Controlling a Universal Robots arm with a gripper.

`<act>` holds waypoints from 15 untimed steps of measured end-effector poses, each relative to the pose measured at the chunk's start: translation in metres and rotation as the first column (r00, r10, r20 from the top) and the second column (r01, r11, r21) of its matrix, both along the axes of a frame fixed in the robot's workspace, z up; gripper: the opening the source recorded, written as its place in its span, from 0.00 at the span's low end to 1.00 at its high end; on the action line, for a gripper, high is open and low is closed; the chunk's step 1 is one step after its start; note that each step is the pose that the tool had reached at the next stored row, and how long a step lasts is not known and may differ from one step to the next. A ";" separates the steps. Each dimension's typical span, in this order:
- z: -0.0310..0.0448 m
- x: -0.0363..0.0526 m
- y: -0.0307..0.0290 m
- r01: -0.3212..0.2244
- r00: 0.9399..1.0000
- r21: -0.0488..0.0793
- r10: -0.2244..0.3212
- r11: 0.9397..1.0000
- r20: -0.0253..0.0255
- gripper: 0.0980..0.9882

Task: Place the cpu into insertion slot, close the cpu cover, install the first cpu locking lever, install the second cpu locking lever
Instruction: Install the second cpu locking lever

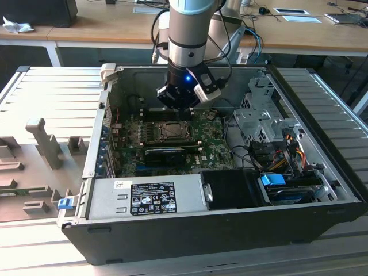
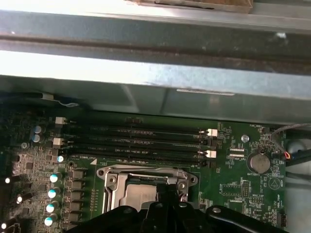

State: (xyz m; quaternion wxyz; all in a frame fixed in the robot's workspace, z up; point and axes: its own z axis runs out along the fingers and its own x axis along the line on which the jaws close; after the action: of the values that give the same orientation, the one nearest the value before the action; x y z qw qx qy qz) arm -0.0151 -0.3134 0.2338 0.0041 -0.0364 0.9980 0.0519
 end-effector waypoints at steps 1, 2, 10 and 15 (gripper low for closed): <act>0.0000 0.0000 -0.0009 0.000 1.000 0.000 0.000 1.000 0.000 0.01; 0.0000 0.0000 -0.0014 0.000 1.000 0.000 0.000 1.000 0.000 0.01; 0.0000 0.0000 -0.0054 0.000 1.000 0.000 0.000 1.000 0.000 0.01; 0.0001 0.0000 -0.0092 0.000 1.000 0.000 0.000 1.000 0.000 0.01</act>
State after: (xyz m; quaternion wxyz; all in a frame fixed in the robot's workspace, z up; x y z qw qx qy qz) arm -0.0151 -0.3226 0.2339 0.0041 -0.0364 0.9980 0.0519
